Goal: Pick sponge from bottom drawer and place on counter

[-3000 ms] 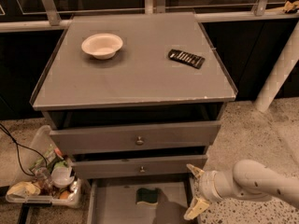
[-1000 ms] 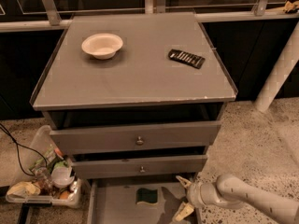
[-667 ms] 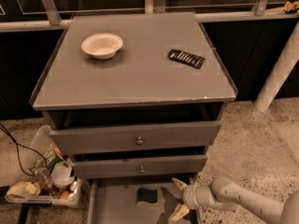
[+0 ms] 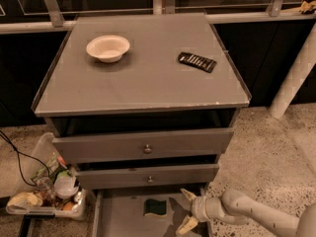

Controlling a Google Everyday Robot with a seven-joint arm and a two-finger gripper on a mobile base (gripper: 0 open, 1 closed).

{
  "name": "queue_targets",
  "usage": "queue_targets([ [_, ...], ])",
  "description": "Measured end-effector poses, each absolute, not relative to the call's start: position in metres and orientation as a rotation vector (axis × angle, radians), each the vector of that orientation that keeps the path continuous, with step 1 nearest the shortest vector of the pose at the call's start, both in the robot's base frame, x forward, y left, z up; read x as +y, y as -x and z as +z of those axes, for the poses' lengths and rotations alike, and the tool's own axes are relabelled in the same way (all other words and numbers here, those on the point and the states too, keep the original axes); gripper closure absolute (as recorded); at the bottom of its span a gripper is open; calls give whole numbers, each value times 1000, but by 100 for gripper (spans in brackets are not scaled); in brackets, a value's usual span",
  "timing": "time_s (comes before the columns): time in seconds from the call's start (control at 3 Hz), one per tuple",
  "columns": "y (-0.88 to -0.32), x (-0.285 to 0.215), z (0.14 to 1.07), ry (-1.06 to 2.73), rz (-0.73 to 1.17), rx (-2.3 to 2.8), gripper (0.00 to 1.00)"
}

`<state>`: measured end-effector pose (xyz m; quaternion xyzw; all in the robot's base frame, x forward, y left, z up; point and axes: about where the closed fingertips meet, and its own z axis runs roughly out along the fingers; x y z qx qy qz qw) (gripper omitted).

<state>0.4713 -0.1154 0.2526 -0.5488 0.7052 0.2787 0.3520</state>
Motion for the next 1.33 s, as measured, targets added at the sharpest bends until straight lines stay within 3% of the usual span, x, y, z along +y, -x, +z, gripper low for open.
queue_targets([
  [1.33,-506,-56,157,1388,609,1830,0],
])
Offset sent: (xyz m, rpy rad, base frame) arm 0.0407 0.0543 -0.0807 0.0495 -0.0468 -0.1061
